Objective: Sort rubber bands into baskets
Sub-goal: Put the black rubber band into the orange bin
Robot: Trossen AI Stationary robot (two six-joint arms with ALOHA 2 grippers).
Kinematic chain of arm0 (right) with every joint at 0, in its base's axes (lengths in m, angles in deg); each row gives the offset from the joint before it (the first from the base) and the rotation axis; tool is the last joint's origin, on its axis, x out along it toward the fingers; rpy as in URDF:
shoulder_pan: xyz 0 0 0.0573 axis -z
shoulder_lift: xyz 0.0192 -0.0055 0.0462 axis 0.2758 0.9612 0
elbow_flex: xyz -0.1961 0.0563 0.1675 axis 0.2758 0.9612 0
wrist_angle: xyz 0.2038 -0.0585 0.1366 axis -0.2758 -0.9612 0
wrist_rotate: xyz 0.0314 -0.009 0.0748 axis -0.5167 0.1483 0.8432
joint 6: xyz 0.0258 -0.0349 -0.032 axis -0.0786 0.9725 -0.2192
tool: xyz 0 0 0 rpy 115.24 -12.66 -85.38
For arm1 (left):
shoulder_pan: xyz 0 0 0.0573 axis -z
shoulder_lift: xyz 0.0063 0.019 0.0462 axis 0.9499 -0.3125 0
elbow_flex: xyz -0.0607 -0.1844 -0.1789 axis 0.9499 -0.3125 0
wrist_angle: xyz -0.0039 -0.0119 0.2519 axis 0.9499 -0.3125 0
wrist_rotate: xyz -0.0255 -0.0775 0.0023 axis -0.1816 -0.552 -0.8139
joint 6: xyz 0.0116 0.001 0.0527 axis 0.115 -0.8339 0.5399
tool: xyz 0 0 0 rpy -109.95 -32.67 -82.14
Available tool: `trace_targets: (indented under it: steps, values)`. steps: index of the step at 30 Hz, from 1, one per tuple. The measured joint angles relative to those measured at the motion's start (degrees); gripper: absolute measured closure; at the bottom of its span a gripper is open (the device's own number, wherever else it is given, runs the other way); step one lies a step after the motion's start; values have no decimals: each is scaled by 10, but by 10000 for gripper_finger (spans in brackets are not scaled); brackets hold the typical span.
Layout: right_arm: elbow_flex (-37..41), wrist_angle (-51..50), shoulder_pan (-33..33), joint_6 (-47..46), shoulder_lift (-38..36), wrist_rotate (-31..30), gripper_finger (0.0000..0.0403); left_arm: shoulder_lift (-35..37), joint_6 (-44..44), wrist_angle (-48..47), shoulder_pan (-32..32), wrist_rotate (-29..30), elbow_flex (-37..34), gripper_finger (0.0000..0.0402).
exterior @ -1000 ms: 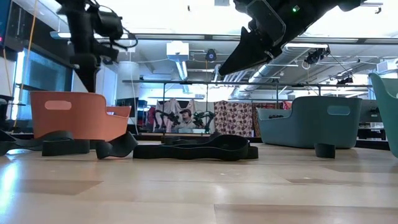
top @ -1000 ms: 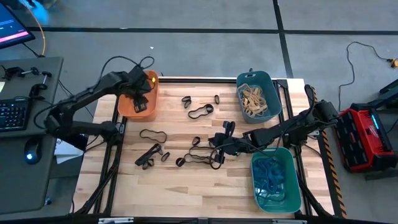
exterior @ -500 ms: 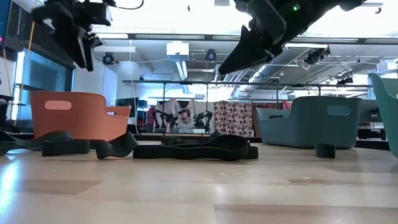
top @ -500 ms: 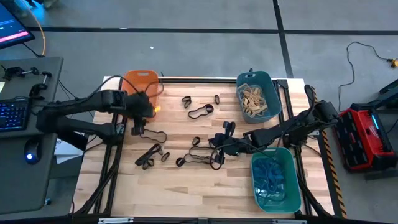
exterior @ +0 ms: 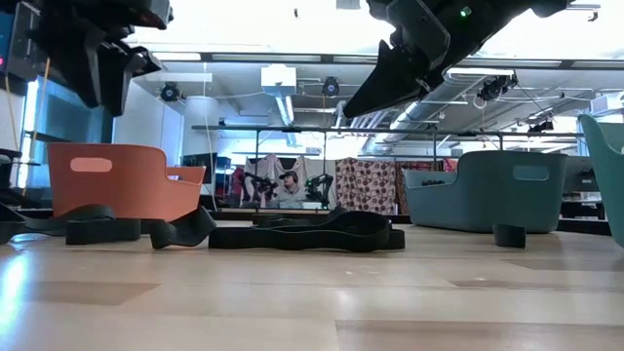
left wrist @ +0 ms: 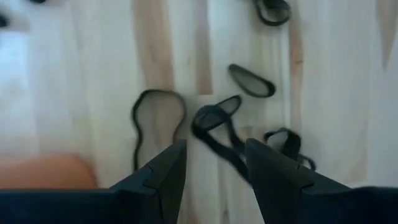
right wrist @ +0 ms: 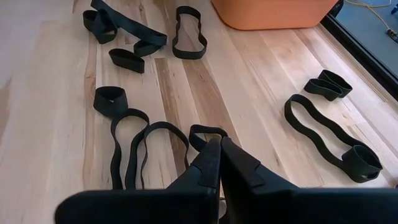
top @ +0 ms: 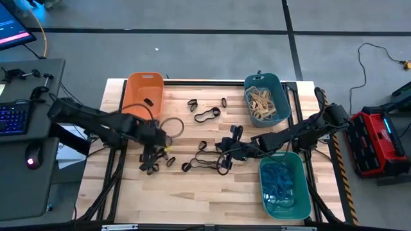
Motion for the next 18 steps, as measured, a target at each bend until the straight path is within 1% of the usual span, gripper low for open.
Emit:
trace_targets:
  steps: [4, 8, 14, 18]
  values:
    - [0, 0, 0, 0, 0, 0, 403, -47, -25, 38, 38, 8, 0, 243]
    - [0, 0, 0, 0, 0, 0, 403, -94, -44, 55, 60, 25, 0, 243]
    - [0, 0, 0, 0, 0, 4, 403, -158, -111, 56, 60, 21, 0, 243]
    - [0, 0, 0, 0, 0, 4, 403, -187, -126, 56, 54, 3, 0, 243]
